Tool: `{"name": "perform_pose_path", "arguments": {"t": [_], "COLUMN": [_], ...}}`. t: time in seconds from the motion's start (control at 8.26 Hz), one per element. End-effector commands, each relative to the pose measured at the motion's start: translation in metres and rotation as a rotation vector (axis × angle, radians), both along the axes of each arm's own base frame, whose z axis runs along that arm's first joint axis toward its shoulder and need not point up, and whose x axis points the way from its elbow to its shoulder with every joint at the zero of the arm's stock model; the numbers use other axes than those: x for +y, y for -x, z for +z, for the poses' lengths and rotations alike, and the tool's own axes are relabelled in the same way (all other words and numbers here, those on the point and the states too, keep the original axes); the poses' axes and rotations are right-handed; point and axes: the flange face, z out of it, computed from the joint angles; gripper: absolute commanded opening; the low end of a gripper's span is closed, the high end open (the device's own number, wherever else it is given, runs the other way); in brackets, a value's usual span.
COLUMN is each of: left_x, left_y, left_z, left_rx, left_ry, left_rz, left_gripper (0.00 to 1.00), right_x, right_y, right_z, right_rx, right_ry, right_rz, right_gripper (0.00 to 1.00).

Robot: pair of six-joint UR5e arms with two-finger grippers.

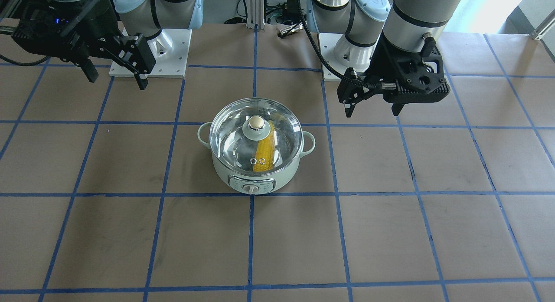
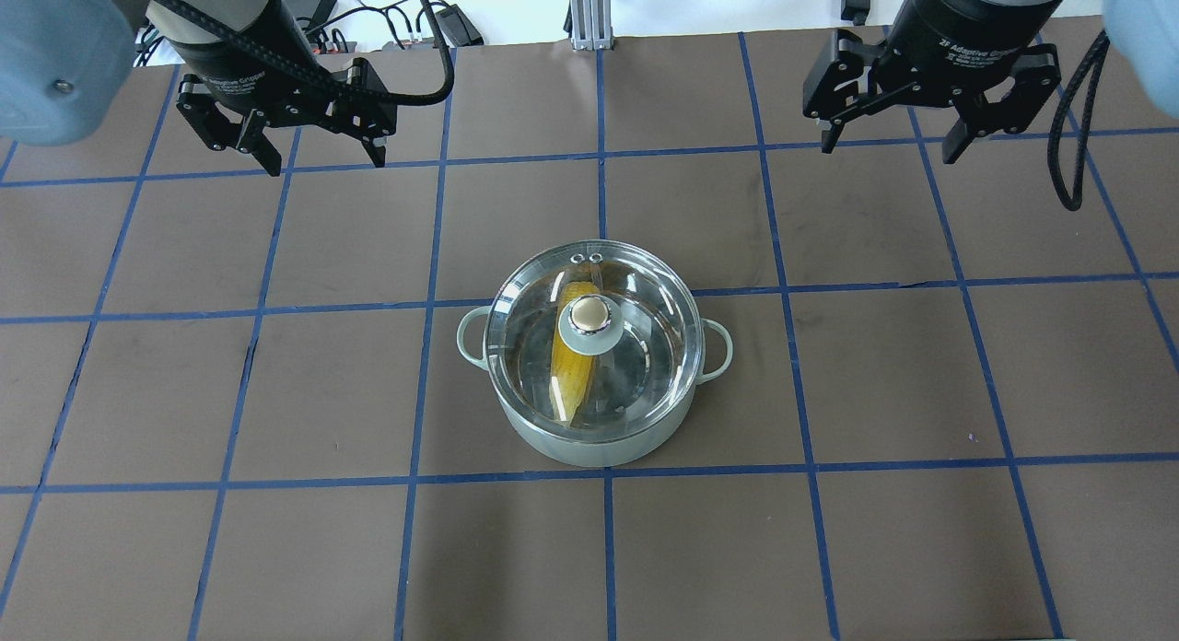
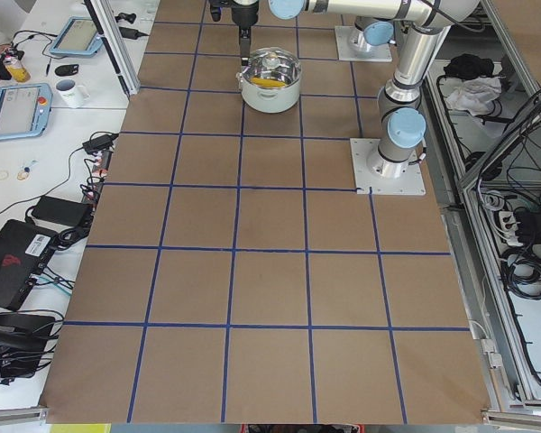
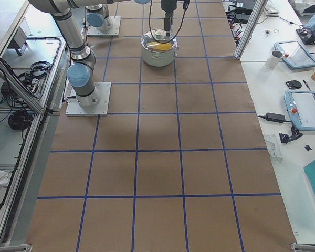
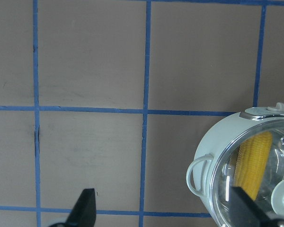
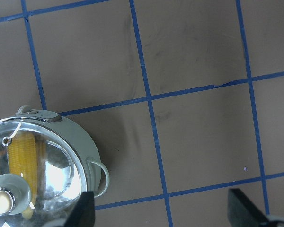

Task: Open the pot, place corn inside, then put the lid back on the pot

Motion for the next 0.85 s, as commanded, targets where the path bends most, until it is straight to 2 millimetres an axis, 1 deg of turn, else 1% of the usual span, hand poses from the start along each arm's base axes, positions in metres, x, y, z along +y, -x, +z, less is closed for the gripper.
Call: {"name": "perform_pose_path", "arguments": {"t": [0.0, 0.36, 0.73], "left_x": [-0.0005, -0.0014, -0.0009], "left_y": [-0.0004, -0.0003, -0.0004], "left_z": [-0.0018, -0.0041, -0.0071], "left_rx": [-0.004, -0.004, -0.005], "left_ry": [-0.004, -0.009, -0.015], "left_rz": [0.001, 0.001, -0.001], "left_gripper": [1.0, 1.0, 1.0], "right_x": [0.0004, 0.0004, 0.0007], "right_y": [0.0005, 0.0017, 0.0014], "right_z": [-0.0018, -0.0017, -0.0021], "right_rx": [0.001, 0.017, 0.014], "right_ry": [-0.008, -0.008, -0.011], "right_rz": [0.003, 0.051, 0.051], "right_gripper": [1.0, 1.0, 1.0]}}
